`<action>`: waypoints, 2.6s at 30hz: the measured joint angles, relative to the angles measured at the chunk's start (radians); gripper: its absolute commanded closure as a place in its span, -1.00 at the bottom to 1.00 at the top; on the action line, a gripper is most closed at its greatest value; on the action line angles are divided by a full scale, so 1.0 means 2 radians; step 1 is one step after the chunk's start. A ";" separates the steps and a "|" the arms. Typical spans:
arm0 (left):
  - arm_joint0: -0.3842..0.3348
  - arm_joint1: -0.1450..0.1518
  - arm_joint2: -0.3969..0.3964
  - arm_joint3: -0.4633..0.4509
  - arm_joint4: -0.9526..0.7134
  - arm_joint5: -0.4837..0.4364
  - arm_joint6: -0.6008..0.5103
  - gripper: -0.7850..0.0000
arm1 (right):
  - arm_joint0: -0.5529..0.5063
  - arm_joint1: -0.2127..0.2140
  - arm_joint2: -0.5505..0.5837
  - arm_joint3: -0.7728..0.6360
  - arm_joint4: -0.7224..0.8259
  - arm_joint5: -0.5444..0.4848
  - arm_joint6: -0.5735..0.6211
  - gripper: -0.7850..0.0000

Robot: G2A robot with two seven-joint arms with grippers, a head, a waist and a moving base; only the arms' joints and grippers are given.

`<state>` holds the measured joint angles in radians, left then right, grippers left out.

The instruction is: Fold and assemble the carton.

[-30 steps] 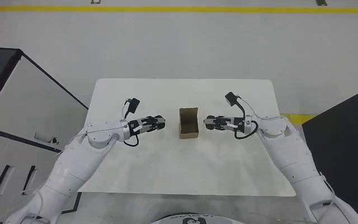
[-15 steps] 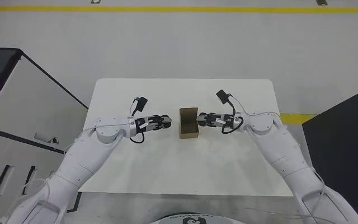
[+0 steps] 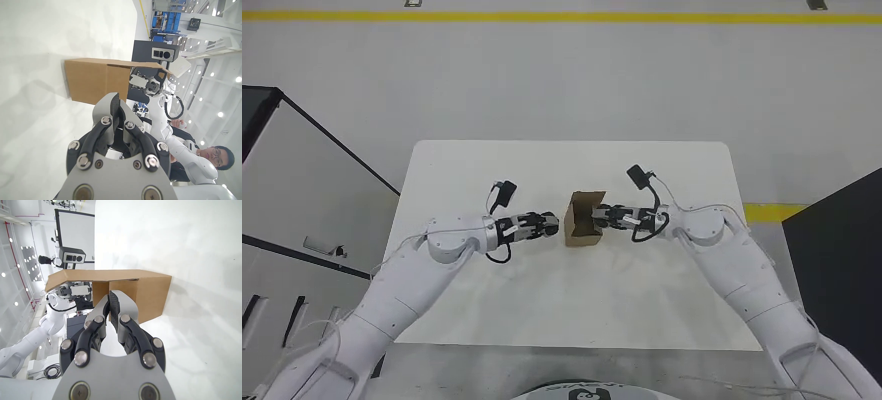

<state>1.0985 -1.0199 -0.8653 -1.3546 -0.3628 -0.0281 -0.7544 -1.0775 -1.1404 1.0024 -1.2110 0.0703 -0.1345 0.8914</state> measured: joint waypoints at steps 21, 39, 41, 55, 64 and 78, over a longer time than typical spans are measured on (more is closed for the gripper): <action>-0.034 -0.027 0.031 0.042 0.002 -0.025 -0.030 1.00 | 0.018 -0.012 -0.032 -0.010 -0.024 0.023 -0.024 1.00; -0.057 -0.037 0.014 0.091 0.004 -0.036 -0.033 1.00 | -0.014 0.005 0.024 -0.068 -0.039 0.070 -0.007 1.00; -0.060 -0.040 0.016 0.091 0.001 -0.038 -0.032 1.00 | -0.015 0.006 0.023 -0.067 -0.043 0.079 -0.010 1.00; -0.083 -0.072 0.064 0.118 -0.004 -0.045 -0.029 1.00 | 0.015 -0.008 -0.015 -0.019 -0.052 0.084 -0.023 1.00; -0.091 -0.082 0.070 0.133 0.009 -0.045 -0.022 1.00 | 0.026 -0.011 -0.018 -0.011 -0.045 0.067 -0.015 1.00; -0.091 -0.089 0.065 0.142 0.030 -0.039 -0.027 1.00 | 0.038 -0.017 -0.033 -0.003 -0.046 0.065 -0.008 1.00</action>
<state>0.9164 -1.1970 -0.7353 -1.0705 -0.3029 -0.1059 -0.8084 -1.0020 -1.1750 0.9355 -1.2163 -0.0222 -0.0038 0.8762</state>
